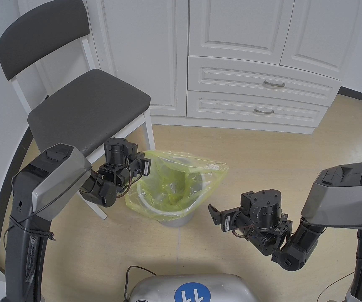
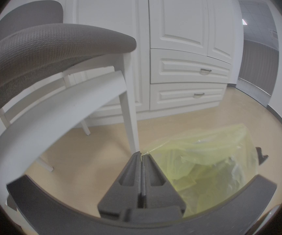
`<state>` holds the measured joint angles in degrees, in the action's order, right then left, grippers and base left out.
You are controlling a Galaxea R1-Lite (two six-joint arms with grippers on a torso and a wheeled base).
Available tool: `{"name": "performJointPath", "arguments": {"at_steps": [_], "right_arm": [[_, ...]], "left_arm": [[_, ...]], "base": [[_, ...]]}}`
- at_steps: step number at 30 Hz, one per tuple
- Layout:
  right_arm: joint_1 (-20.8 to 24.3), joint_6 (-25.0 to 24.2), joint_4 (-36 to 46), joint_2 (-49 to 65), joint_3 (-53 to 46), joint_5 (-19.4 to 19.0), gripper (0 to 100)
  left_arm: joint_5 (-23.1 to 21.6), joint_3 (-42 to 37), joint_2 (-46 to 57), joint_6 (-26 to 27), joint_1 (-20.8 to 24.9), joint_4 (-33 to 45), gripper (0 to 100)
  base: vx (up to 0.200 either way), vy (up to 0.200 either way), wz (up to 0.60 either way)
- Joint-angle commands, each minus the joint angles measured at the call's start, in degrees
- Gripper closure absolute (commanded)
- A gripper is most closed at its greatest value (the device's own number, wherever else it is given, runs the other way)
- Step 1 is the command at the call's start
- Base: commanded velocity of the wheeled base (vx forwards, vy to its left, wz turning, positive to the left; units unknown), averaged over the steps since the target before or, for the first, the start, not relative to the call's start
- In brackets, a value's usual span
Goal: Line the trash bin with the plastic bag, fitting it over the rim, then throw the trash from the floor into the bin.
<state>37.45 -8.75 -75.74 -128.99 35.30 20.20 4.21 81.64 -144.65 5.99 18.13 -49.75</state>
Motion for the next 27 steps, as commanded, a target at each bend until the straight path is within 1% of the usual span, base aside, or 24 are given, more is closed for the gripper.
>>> {"name": "performJointPath", "arguments": {"at_steps": [1, 2, 3, 5, 13, 21, 23, 27], "right_arm": [[-0.18, -0.21, -2.04, -1.53, 0.03, -0.07, 0], [-0.18, -0.30, -2.13, -1.53, -0.06, -0.07, 0], [-0.18, -0.30, -2.66, -1.97, -0.06, -0.16, 0], [-0.18, -0.30, -2.75, -2.23, -0.06, -0.07, 0], [-0.18, -0.30, -4.77, -3.20, -0.15, -0.16, 0], [-0.18, -0.30, -4.94, -3.46, -0.24, -0.16, 0], [-0.18, -0.30, -4.94, -3.46, -0.24, -0.16, 0], [-0.18, -0.30, -4.94, -3.37, -0.32, -0.16, 0]], "left_arm": [[4.93, 9.15, -7.05, -0.18, 0.15, -1.05, 100], [5.11, 9.59, -7.31, -0.18, 0.15, -1.05, 100], [7.48, 14.42, -10.21, -0.10, 0.15, -0.79, 100], [9.24, 19.61, -13.20, -0.01, 0.07, 0.00, 100], [9.59, 32.71, -21.37, -0.18, -0.99, 3.08, 100], [9.86, 32.95, -24.27, -0.54, -1.60, 3.43, 100], [9.86, 32.95, -24.27, -1.68, -1.78, 4.13, 100], [9.86, 32.95, -23.13, -6.60, -1.69, 7.39, 100]], "base": [[0.000, 0.000, 0.00], [0.000, 0.000, 0.00], [0.000, 0.000, 0.00], [0.000, 0.000, 0.00], [0.000, 0.000, 0.00], [0.000, 0.000, 0.00], [0.000, 0.000, 0.00], [0.000, 0.000, 0.00]]}}
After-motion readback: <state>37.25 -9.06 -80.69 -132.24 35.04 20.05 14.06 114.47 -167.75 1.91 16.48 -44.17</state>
